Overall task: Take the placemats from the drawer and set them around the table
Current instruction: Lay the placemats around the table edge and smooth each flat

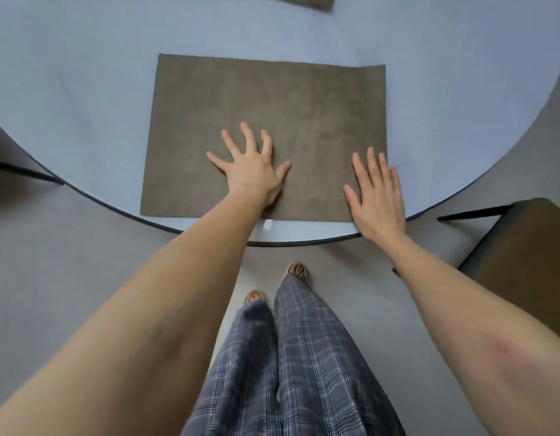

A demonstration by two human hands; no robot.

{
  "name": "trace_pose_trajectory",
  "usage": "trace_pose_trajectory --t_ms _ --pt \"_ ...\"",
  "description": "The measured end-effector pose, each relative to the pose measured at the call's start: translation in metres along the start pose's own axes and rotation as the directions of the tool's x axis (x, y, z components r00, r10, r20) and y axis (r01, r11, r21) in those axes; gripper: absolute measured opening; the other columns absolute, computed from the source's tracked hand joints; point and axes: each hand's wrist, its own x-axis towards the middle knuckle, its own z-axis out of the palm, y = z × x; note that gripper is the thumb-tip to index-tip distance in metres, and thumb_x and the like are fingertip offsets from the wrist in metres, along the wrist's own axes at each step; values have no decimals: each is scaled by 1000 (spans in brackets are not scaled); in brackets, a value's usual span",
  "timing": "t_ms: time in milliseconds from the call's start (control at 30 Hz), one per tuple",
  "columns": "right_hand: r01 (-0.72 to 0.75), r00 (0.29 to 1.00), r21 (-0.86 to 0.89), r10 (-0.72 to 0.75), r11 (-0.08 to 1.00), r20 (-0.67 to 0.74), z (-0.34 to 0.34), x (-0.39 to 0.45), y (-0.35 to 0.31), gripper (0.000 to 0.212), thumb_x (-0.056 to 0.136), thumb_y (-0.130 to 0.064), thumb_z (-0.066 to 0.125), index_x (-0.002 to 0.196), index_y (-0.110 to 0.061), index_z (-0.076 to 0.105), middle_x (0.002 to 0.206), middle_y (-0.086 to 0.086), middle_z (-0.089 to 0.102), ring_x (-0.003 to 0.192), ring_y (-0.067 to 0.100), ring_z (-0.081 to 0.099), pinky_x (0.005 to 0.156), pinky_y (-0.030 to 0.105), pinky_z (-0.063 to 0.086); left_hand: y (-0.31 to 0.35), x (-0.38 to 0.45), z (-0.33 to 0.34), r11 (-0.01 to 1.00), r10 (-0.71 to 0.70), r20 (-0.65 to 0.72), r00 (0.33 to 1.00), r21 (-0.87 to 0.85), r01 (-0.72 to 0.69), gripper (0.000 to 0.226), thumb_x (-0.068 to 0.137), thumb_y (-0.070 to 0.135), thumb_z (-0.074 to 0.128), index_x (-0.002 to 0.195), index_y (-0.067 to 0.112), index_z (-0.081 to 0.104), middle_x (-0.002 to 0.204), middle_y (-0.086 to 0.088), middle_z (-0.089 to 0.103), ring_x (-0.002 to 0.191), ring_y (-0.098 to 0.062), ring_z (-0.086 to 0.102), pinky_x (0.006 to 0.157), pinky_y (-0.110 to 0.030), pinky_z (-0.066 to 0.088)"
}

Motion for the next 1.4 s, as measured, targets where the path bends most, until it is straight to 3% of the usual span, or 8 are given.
trace_pose_trajectory --t_ms 133,267,533,767,967,1067,1233,1400 --pt "-98 995 1 98 995 -20 0 -9 4 58 102 -44 20 153 -22 8 162 5 1 149 23 -1 121 40 -3 7 8 -16 991 3 -21 1000 137 0 72 95 61 32 148 15 20 155 -21 15 137 -55 20 107 -71 11" --pt "-165 976 89 176 982 -131 -19 14 -14 57 103 -38 25 153 -13 13 161 9 4 149 22 0 121 38 -3 20 29 -48 966 79 -30 996 248 -69 62 96 52 40 141 9 36 140 -18 40 126 -40 46 110 -67 17" --pt "-2 993 47 7 999 -114 -41 126 -45 59 101 -35 31 153 -14 12 161 10 2 149 23 -1 121 40 -5 6 97 -50 963 268 -84 960 7 -269 71 98 57 27 155 27 -1 162 -5 -11 148 -32 -14 117 -59 1" --pt "272 962 6 -272 962 10 -27 177 -35 59 101 -47 23 153 -25 7 162 0 0 149 15 -3 121 37 -3 2 112 -32 965 261 -90 961 55 -257 70 97 58 22 155 26 -1 162 -6 -8 148 -33 -8 119 -54 -2" --pt "-188 981 101 193 977 -35 -33 188 3 63 101 -44 22 153 -13 5 162 7 -1 149 20 -3 122 39 -2 7 117 -43 963 254 -106 961 116 -242 66 97 57 27 153 24 16 159 -11 11 144 -38 13 115 -57 14" --pt "-266 958 164 279 950 -65 -38 181 -21 65 102 -37 27 152 -4 2 161 13 -4 149 23 -4 122 38 -3 6 118 -42 964 255 -150 955 118 -238 63 97 56 29 151 25 21 157 -10 19 141 -36 20 115 -55 17" --pt "-2 995 282 30 959 -93 -22 140 -98 62 101 -27 33 152 -5 7 161 11 1 149 21 -1 121 33 -4 -12 128 -47 913 407 -196 892 117 -390 58 101 47 27 154 29 14 160 -2 17 146 -29 15 118 -53 5" --pt "34 994 98 -24 995 -102 -1 122 -113 63 96 -38 17 151 -8 19 160 9 15 148 21 13 121 37 5 -54 130 -34 916 402 -158 902 91 -392 61 101 52 20 155 30 2 163 6 -4 150 -23 -7 119 -49 -6"
